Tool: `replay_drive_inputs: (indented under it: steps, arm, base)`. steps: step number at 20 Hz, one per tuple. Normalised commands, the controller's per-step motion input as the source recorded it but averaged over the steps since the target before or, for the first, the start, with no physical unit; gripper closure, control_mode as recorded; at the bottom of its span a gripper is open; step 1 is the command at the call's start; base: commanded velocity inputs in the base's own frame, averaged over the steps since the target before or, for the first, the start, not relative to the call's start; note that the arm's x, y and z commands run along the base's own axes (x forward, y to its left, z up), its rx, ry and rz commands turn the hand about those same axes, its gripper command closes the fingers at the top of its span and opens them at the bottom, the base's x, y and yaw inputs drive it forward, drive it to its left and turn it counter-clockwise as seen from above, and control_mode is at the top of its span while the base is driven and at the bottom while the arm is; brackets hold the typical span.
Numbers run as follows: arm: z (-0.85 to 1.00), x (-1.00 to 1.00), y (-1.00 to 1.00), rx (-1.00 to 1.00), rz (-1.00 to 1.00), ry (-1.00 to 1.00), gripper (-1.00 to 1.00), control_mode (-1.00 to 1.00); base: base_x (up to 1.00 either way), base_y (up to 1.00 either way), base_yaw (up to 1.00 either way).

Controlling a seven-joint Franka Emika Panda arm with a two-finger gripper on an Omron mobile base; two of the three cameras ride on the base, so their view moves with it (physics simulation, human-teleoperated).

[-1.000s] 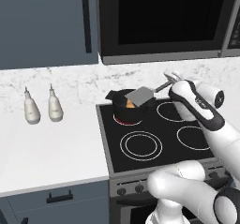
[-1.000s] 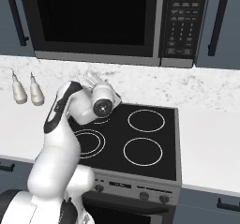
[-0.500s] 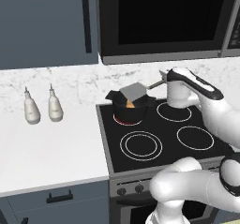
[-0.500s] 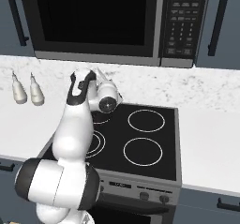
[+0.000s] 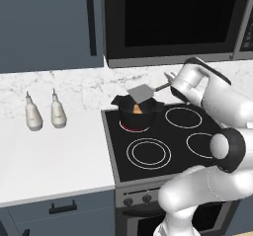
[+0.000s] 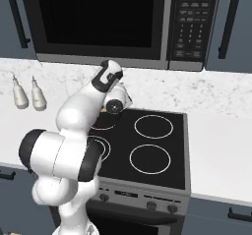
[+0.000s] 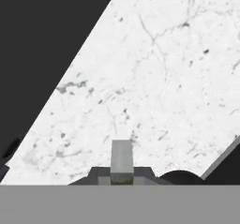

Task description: Put the squash and garlic in the pot. Retrieve the spatula and lightly stir the vegetables in the pot.

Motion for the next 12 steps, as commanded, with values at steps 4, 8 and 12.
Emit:
replay_drive_inputs:
  steps: [4,8,12]
  arm:
    - [-0.57,0.30,0.03,-0.13,-0.15,-0.04,1.00,-1.00]
    - [-0.51,0.24,0.25,-0.14,-0.14,-0.01,1.00,-1.00]
    - [-0.39,0.16,0.35,-0.14,-0.13,0.00,1.00,-1.00]
  base:
    - [0.00,0.00,0.00]
    - [0.00,0.00,0.00]
    - [0.00,0.00,0.00]
